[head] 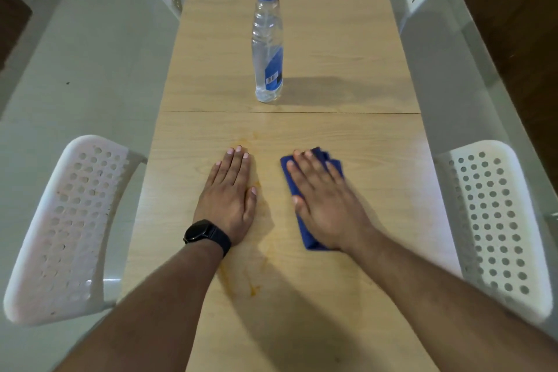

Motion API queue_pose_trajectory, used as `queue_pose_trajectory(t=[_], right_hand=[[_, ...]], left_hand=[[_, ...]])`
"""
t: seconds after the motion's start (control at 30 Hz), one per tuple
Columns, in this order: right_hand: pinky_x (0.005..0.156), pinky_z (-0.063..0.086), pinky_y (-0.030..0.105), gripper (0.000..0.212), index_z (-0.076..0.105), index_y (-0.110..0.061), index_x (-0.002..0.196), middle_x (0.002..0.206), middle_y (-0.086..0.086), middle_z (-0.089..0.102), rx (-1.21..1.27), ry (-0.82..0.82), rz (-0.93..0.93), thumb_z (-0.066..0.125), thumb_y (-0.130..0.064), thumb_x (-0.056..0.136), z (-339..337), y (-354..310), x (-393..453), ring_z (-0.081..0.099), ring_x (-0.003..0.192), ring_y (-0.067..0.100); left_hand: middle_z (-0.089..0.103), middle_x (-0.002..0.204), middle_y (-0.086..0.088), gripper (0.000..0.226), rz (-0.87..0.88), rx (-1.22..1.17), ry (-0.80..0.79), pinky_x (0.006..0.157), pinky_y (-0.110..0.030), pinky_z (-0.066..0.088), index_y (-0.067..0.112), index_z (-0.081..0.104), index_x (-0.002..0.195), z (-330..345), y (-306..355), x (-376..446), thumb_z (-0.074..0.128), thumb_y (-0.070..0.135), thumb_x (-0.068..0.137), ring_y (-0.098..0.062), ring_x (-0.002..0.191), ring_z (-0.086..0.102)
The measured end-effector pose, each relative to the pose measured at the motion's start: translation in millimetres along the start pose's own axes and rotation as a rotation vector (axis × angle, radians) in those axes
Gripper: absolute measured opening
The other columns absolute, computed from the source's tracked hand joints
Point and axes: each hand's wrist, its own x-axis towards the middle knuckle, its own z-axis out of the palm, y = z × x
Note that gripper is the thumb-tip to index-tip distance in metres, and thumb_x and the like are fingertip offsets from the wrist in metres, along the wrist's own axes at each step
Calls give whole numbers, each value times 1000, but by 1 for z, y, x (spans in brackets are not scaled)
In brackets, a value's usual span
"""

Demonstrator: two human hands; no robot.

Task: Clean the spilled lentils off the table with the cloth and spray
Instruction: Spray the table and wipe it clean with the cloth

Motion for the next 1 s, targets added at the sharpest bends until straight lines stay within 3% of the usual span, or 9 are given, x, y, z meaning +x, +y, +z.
queue_pose_trajectory(t=[0.13,0.27,0.47,0.6,0.8,0.9,1.0], right_hand=[[128,19,51,68,18,-15,167,175,5,13,17,59,209,27,-44,106,-1,4,76,9,161,23],[129,15,50,69,14,-16,167,176,4,8,30,76,210,27,-44,106,6,-33,105,5,162,22],[130,11,47,68,3,-18,168,176,-1,-6,51,9,81,26,-41,108,12,-100,-22,-11,161,16],[130,12,46,69,1,-22,168,176,-3,-8,-2,-30,49,32,-40,109,14,-83,-102,-11,161,15],[128,18,49,69,13,-18,168,176,1,6,16,52,373,24,-44,105,13,-85,-42,3,162,20],[129,15,49,70,11,-18,168,176,1,3,28,70,315,25,-45,104,22,-123,-28,0,162,20],[130,12,47,69,6,-18,168,176,0,-2,44,38,177,27,-42,107,30,-164,-69,-7,162,17]], left_hand=[[2,174,-2,68,7,-9,10,131,-39,5,14,10,167,3,-5,1,20,41,105,-15,161,-6],[6,174,-5,71,-1,-19,15,131,-39,6,12,13,166,3,-5,4,22,36,101,-18,161,-1],[8,174,-8,78,-4,-9,-36,131,-38,3,9,14,166,-5,-9,-5,13,39,93,-21,161,2],[0,175,-4,73,49,-13,-75,130,-37,-2,14,7,167,-11,-20,-28,11,43,100,-18,161,-5],[-8,174,2,72,67,-25,-85,130,-36,-4,19,2,167,-16,-47,-94,9,52,103,-13,159,-14],[-6,174,0,71,80,-18,-66,130,-37,-3,18,4,167,-12,-51,-108,12,52,105,-14,160,-13],[-2,174,-1,70,85,-10,-54,131,-39,1,18,8,167,-9,-54,-113,17,51,106,-15,160,-9]])
